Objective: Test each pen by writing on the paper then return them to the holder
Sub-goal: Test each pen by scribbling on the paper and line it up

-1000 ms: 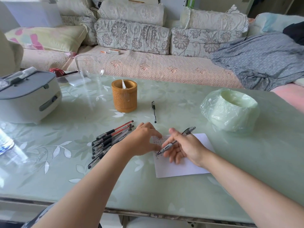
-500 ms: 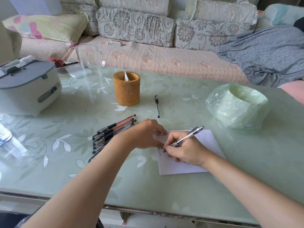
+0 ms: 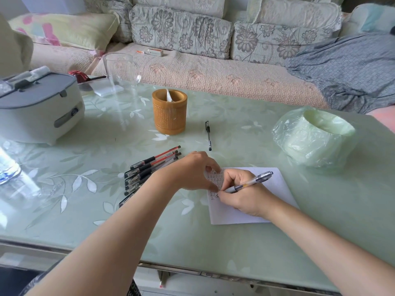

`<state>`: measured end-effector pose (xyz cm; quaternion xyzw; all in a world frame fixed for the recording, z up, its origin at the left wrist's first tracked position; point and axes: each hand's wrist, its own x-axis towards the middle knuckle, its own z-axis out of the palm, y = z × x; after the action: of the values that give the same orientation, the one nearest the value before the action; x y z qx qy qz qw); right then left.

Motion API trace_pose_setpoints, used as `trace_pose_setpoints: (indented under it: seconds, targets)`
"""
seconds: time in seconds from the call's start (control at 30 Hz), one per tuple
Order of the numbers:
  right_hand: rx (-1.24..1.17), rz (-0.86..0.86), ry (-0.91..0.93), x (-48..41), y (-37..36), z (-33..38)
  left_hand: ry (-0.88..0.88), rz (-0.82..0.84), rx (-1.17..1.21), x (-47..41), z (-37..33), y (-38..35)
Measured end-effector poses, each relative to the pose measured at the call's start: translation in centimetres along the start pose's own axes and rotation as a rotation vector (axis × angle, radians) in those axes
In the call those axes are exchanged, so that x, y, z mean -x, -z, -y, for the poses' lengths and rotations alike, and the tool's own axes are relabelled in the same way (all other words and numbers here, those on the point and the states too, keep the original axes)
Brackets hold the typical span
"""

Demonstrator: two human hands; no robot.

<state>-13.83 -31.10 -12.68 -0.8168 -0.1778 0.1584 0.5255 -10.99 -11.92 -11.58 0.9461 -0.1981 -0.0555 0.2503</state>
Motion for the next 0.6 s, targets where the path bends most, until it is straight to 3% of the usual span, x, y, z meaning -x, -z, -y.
trace_pose_setpoints:
  seconds: [0.6]
  targets:
    - [0.078,-0.021,0.041,0.03,-0.33,0.14,0.012,0.003,0.021,-0.04,0.22,-0.14]
